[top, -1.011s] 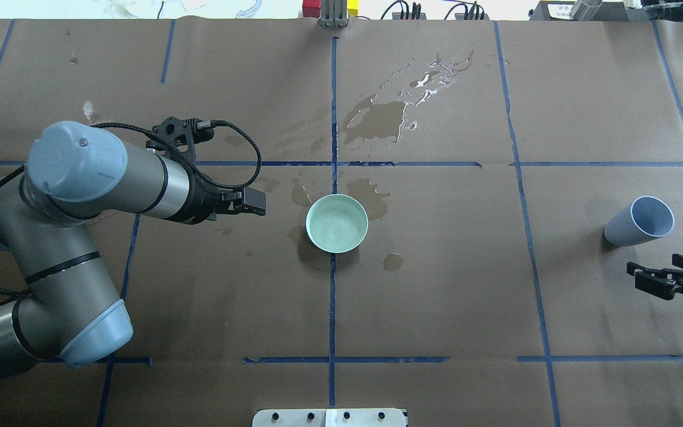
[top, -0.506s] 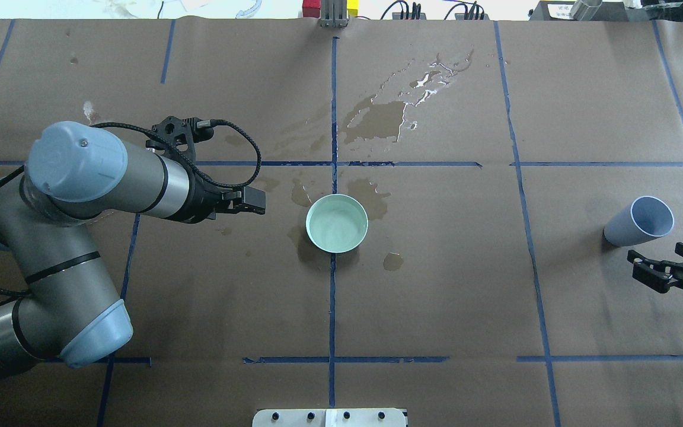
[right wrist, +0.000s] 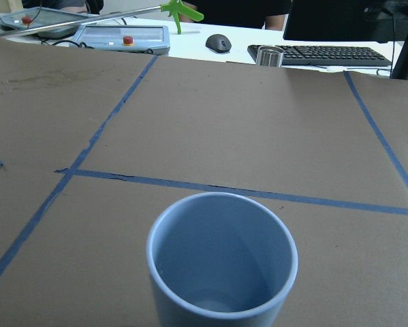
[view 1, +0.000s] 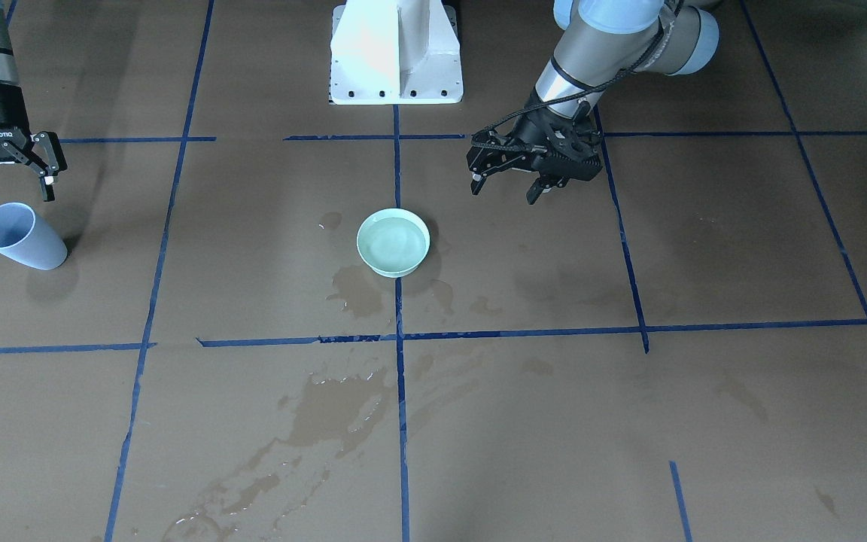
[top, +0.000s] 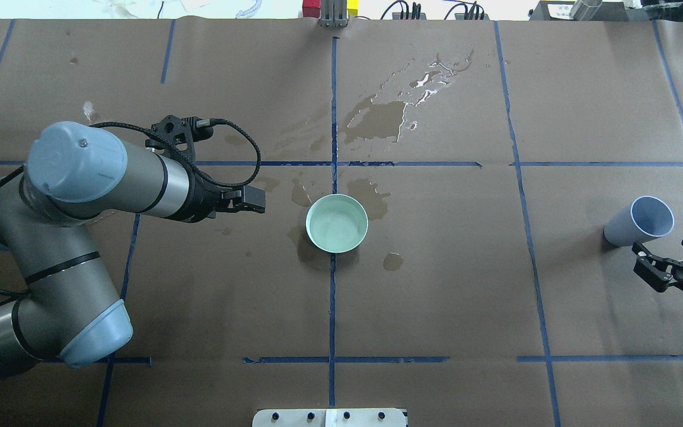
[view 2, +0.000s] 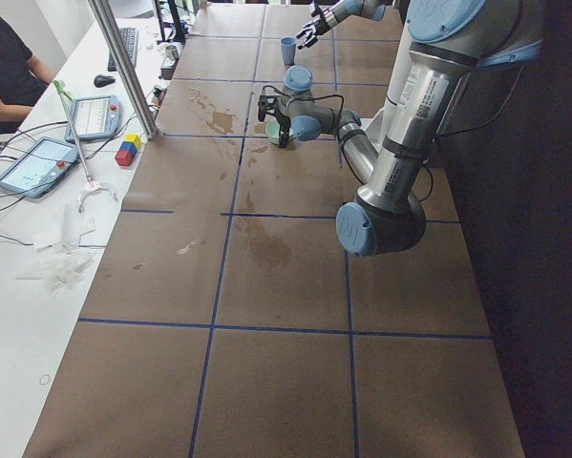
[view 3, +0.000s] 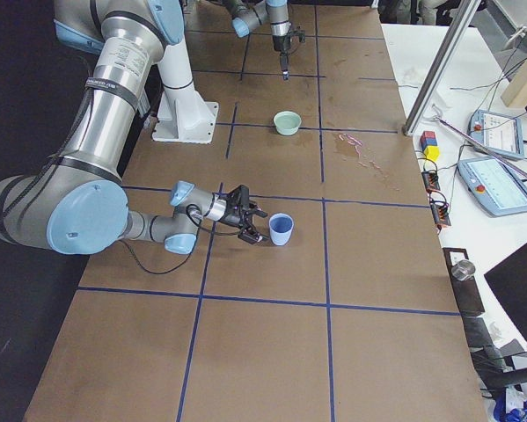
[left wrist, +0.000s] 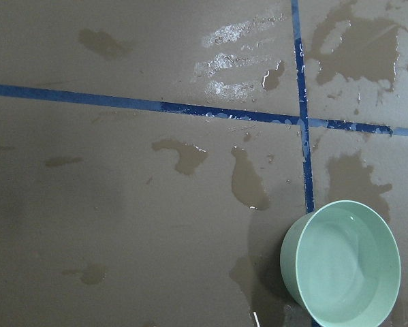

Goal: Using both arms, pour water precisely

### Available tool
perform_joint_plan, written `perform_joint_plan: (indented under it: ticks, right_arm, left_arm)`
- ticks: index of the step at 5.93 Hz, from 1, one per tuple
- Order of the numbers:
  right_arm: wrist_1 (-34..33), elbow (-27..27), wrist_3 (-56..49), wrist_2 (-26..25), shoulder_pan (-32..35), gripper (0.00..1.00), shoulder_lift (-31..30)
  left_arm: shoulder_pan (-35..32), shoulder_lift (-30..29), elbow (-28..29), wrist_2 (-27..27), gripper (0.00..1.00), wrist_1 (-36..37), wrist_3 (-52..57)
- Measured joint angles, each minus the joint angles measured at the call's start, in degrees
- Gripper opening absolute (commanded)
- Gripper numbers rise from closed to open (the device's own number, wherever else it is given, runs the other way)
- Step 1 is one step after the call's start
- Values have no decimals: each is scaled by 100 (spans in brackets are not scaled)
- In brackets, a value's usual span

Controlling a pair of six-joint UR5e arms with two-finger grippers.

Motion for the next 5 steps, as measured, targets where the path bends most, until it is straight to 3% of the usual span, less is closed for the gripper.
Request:
perform_joint_plan:
  ticks: [5]
  right_arm:
    - [154, -786, 27, -1074, -172, 99, 654]
  left_arm:
    - [9, 0, -55, 80, 100, 0, -6]
